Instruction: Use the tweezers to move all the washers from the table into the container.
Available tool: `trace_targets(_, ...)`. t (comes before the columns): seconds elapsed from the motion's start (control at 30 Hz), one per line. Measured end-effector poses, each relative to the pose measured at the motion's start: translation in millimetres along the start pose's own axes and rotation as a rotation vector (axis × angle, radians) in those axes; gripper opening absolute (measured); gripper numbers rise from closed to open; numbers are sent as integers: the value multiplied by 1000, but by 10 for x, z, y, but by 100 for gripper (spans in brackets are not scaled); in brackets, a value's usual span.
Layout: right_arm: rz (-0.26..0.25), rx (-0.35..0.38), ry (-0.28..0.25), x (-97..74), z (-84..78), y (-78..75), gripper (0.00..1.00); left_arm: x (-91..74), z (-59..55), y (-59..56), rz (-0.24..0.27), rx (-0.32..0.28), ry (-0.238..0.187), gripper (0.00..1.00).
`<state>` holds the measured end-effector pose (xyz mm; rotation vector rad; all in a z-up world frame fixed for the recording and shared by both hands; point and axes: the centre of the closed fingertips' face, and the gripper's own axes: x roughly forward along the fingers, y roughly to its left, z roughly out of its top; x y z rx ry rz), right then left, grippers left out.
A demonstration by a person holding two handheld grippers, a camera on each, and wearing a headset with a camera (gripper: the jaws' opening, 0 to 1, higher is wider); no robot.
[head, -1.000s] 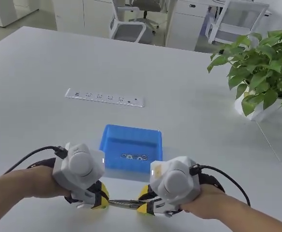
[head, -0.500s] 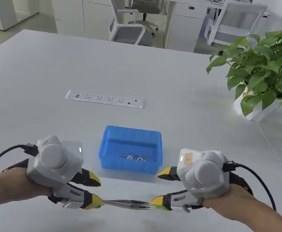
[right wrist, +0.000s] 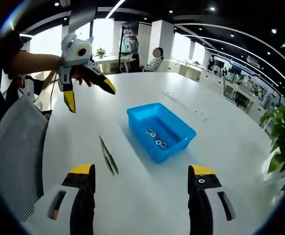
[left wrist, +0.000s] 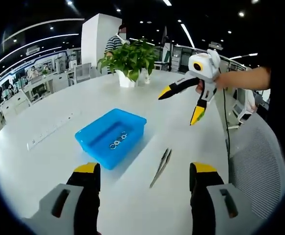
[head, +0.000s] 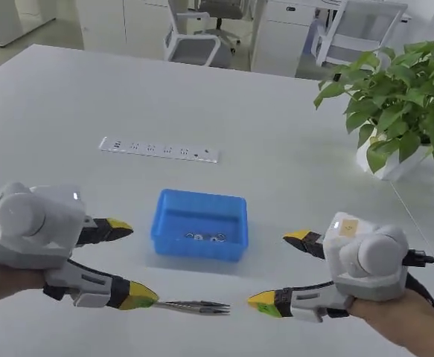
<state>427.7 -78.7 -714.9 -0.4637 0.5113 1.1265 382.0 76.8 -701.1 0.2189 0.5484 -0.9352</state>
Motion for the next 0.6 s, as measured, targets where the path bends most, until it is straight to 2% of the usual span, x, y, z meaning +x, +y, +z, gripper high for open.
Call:
trace_targets(0.1,-13,-4,5,-47,-34,-9,81,-37,26,-48,2,-3,-4,81)
trace_targets(0.27,-23,17,-11,-89,-29,-4,90,-82,69,-85,12,0,-22,90)
trace_targets(0.43,-37,33,-25,-123,32,39,100,-126,117,-76,53,-5,-38,99)
trace_targets(0.6,-33,56,-30,-146,45,103,100,-145,86,-139,46,-11,-28,99)
